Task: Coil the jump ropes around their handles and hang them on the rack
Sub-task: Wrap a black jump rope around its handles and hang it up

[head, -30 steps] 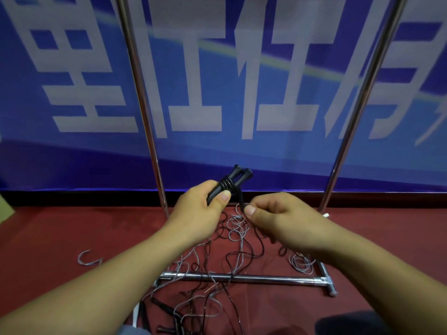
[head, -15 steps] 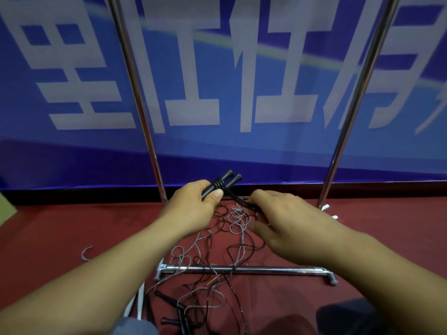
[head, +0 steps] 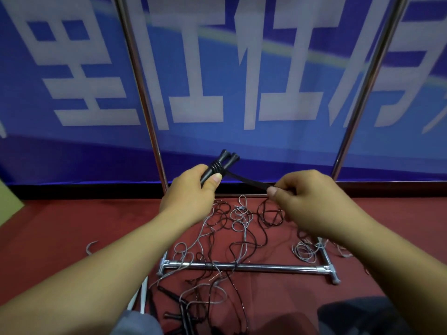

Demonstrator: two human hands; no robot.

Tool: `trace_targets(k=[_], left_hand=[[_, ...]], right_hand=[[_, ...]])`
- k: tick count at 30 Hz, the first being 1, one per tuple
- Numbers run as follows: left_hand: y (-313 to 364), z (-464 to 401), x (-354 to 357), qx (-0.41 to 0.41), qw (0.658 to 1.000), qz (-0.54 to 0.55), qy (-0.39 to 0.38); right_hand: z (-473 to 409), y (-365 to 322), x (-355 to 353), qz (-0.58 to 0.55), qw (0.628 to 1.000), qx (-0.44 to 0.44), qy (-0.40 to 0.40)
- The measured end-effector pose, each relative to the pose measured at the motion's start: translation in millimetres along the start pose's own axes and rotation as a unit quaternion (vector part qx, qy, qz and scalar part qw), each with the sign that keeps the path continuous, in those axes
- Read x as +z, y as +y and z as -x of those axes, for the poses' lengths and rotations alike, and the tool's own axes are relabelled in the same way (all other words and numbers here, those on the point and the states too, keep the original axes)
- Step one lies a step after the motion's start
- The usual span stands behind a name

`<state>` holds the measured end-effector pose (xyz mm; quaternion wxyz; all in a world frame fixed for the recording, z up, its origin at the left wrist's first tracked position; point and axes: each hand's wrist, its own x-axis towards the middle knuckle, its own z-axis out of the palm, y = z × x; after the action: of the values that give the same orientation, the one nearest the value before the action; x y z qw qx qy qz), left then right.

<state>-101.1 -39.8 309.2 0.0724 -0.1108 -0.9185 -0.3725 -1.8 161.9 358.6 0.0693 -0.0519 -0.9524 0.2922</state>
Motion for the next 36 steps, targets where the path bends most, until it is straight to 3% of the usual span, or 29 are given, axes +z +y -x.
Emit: trace_targets(k=[3,5,9,11,15,18,23,30,36], left_hand=[[7,2,-1,0.011,1.0,0.016,0.022],[11,5,-1,0.027,0.999,0.017,0.023],[17,10,1,0.063,0.998,0.016,0.006],[16,9,0,0.072,0.997,0.018,-0.002],[10,7,-3,0.063,0.998,0.013,-0.026],[8,8,-4,0.064,0.997,0.0,-0.048],[7,11,1,0.069,0.985,-0.038,-0.15],[10,17,6,0.091,0.951,-0.066,-0.288],[13,23,5,0.099,0.92,-0.063,-0.375]], right_hand=[[6,-3,-2,-0.057,0.997,0.015,-0.049],[15,-10,1,-0.18,0.976,0.04,-0.116],[31,-28,-1,-0.478,0.839,0.11,-0.238],[32,-30,-4,-0.513,0.812,0.107,-0.256],[22,-24,-4,-0.469,0.853,0.085,-0.213],[19,-21,-3,-0.457,0.862,0.083,-0.203],[17,-21,-2,-0.415,0.888,0.064,-0.185],[8,-9,3,-0.2,0.977,0.014,-0.073],[0,-2,12,-0.001,0.997,-0.064,0.038]])
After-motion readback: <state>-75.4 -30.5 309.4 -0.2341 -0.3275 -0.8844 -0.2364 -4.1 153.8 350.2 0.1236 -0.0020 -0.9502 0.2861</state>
